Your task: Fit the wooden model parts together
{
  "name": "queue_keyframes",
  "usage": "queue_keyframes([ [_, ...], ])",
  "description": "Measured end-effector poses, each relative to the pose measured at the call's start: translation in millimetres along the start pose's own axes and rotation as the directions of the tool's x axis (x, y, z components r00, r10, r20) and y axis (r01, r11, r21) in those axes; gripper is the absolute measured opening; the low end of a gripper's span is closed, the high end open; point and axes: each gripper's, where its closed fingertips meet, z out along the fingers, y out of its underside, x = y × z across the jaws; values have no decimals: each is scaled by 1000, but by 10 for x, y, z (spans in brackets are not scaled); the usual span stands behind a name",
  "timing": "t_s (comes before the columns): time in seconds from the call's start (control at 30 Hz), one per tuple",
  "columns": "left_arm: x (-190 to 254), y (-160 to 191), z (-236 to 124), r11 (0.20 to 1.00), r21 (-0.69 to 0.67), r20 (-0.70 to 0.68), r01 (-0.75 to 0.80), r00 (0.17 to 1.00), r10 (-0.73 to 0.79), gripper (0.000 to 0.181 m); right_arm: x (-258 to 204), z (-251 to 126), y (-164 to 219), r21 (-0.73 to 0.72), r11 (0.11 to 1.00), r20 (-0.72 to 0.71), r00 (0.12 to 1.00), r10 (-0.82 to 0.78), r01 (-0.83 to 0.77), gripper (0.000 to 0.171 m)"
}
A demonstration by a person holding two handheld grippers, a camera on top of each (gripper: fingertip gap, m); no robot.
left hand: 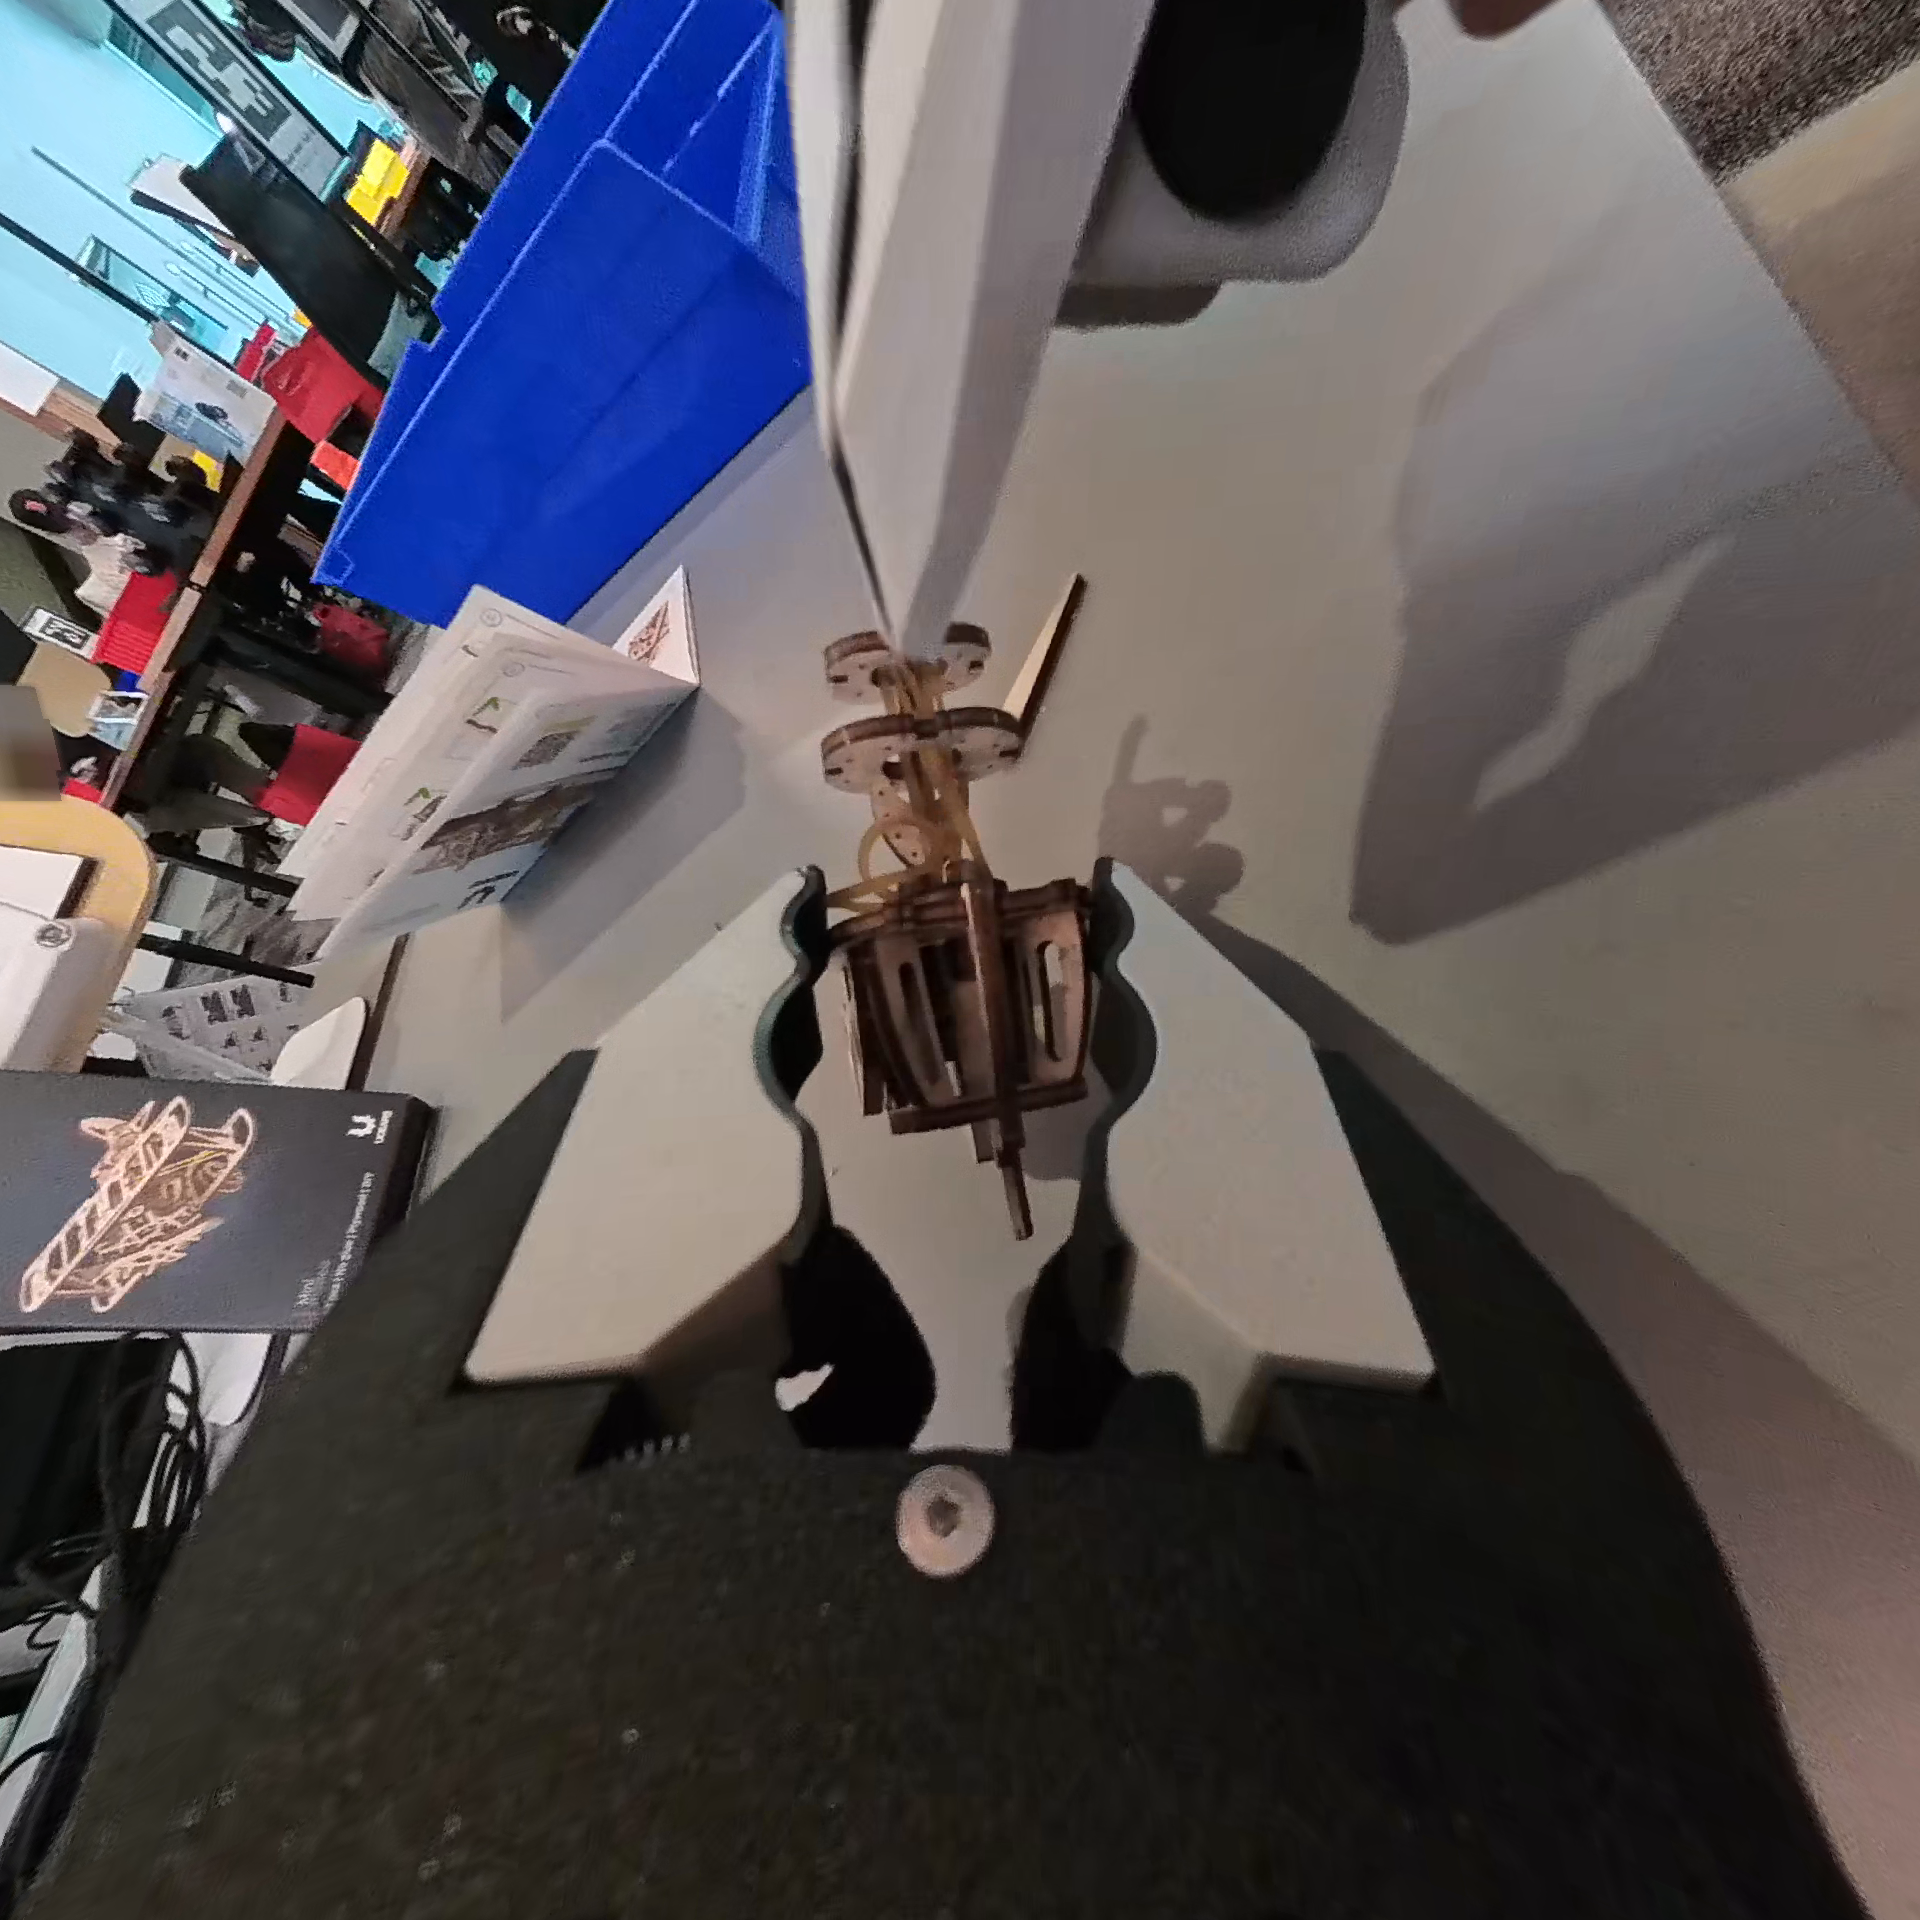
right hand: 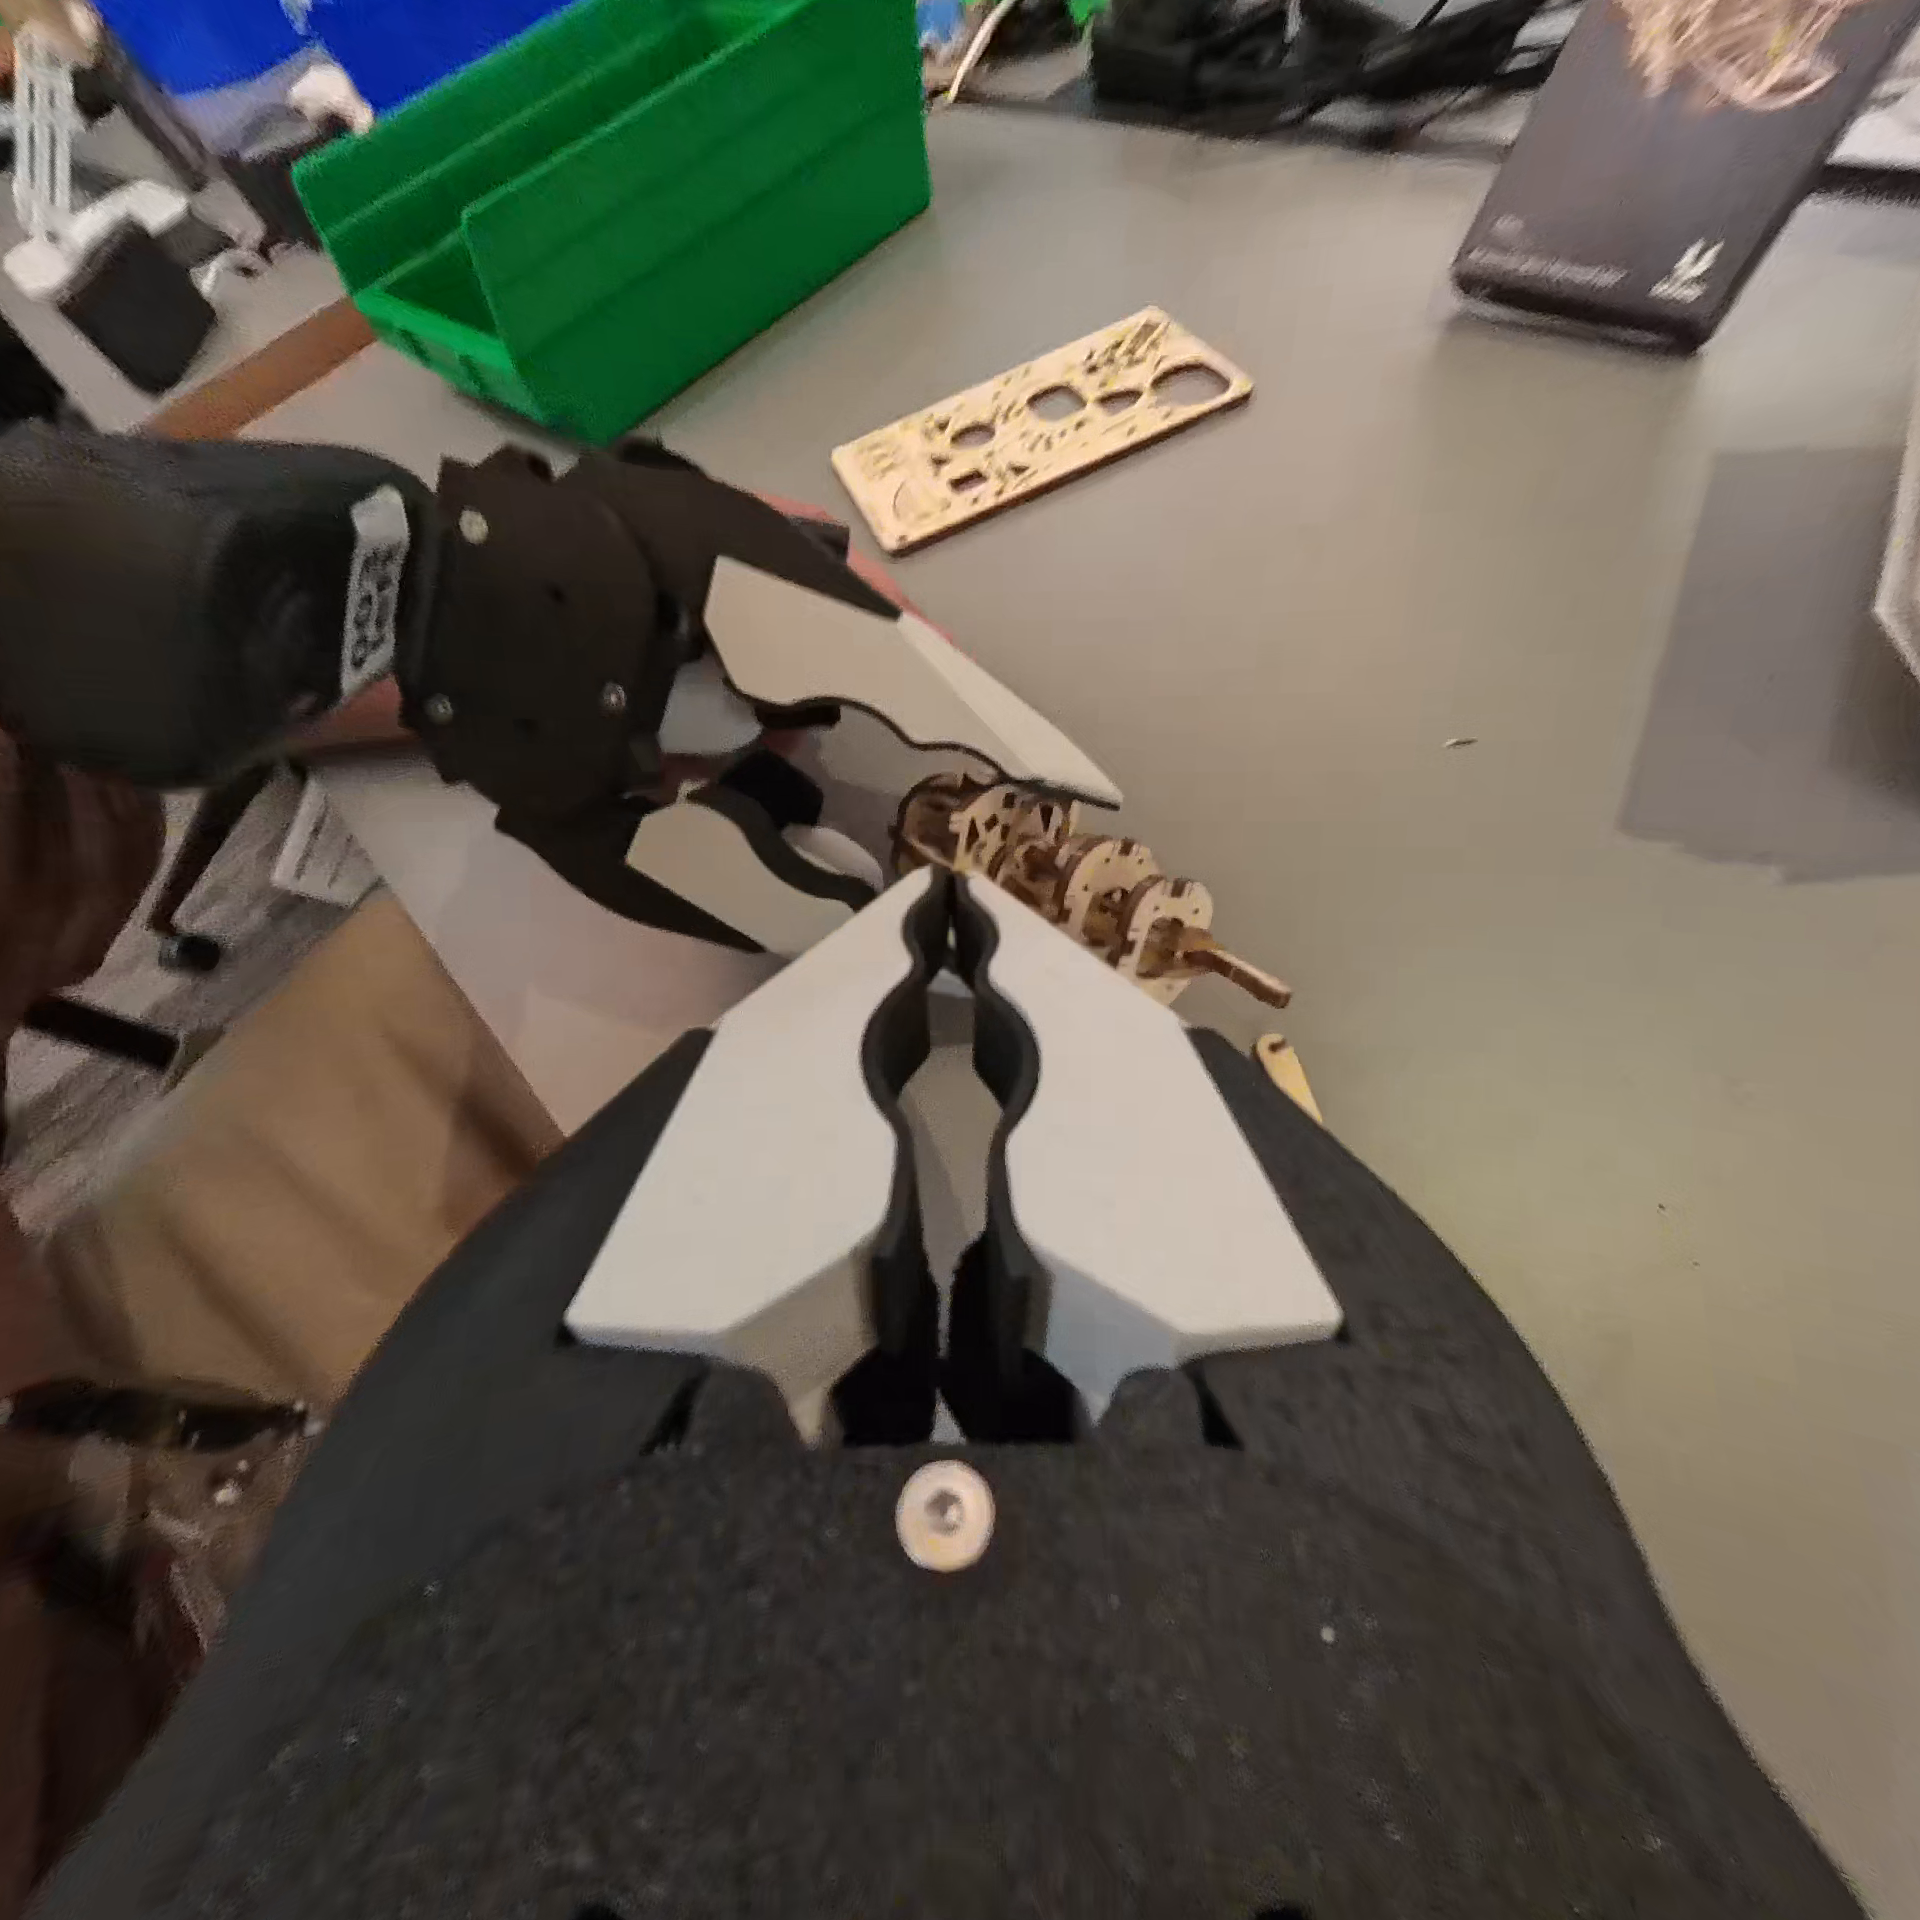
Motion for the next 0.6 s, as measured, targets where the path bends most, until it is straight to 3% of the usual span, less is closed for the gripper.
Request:
queue_keyframes([
  [0.07, 13, 3, 4, 1000, -1, -3, -4, 1000, 4, 48, -36, -23, -27, 23, 1000, 11, 1000, 0, -1, 0],
  [0.13, 35, -5, 5, 1000, 3, -17, 7, 1000, -7, 48, -38, -8, 18, -18, 999, 7, 999, -49, 49, 16],
  [0.37, 95, -37, 3, 1000, 3, -31, -9, 999, 9, 48, 60, 132, 168, -208, 915, -194, 903, -384, 345, 8],
  [0.6, 208, -121, -14, 1000, 8, -47, -23, 999, 24, 48, 109, -73, 15, -140, 963, -175, 952, -251, 229, 11],
])
